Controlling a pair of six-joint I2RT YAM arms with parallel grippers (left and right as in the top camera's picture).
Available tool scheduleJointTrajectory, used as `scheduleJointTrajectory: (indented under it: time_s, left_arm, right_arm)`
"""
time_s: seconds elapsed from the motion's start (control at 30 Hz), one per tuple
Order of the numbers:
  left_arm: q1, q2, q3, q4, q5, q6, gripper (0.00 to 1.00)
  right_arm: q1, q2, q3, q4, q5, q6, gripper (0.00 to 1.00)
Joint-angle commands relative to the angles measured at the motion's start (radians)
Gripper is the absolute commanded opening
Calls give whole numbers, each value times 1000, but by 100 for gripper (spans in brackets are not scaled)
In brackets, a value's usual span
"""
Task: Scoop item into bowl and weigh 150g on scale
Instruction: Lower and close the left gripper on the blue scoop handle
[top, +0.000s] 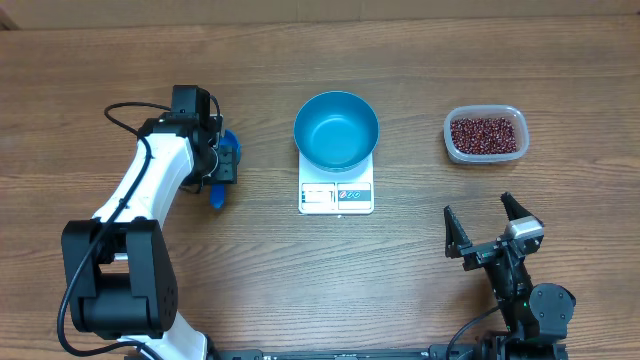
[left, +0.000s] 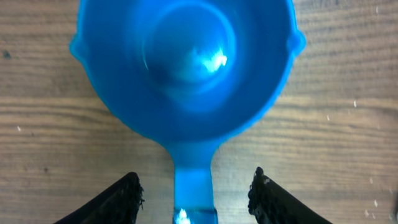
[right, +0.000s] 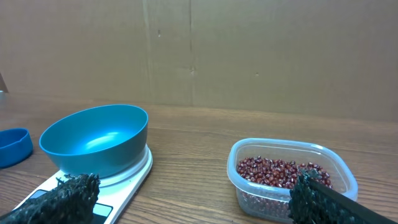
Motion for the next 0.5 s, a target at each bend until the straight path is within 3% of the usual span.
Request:
scheduleJointTrajectory:
  time_s: [0.0, 0.33, 0.47]
  left_arm:
    - [-1, 9, -43, 42, -3, -21, 57]
    - [-1, 9, -67, 68, 30, -40, 52]
    - [-1, 9, -79, 72, 58, -125, 45]
  right_arm:
    - [4, -8, -11, 6, 7, -2, 100]
    - [4, -8, -11, 5, 7, -2, 100]
    - [4, -8, -11, 6, 7, -2, 100]
